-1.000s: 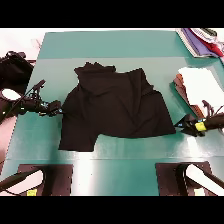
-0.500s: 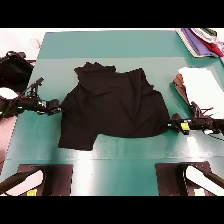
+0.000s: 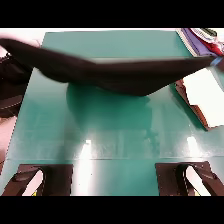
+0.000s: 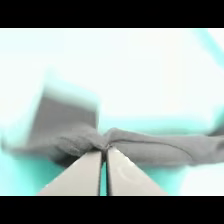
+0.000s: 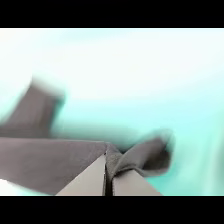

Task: Fold the shirts.

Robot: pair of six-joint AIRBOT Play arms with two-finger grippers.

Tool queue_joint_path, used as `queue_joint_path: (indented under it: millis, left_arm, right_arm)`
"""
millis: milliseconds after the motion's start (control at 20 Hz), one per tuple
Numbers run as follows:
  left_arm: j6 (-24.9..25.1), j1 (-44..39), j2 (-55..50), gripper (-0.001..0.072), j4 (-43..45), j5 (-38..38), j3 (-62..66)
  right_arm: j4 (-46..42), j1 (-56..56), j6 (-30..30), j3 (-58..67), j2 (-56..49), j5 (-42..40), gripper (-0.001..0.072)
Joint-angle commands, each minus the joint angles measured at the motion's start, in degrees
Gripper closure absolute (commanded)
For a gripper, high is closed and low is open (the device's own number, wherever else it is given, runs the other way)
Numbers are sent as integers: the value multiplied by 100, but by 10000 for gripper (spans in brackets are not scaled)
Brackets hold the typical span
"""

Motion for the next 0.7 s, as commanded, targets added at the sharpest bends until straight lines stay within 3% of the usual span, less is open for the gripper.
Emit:
queue_joint_path:
  millis: [0,150,300,500,650]
  left_arm:
    - [-448,4,247,682,767,35,2194]
    - [-597,4,247,683,1213,236,3027]
    - [-619,4,79,684,1231,94,2852]
    - [-730,4,-850,683,879,-763,2135]
    - [-675,-2,-1810,683,354,-1121,1364]
  right_arm:
    - [-431,-382,223,2214,203,376,692]
    - [-673,-933,461,3799,-205,1029,692]
    - [-656,-1091,730,4717,-780,1519,693]
    - [-785,-282,817,3888,-1314,1598,693]
    - [-1950,719,1034,2918,-1969,1672,693]
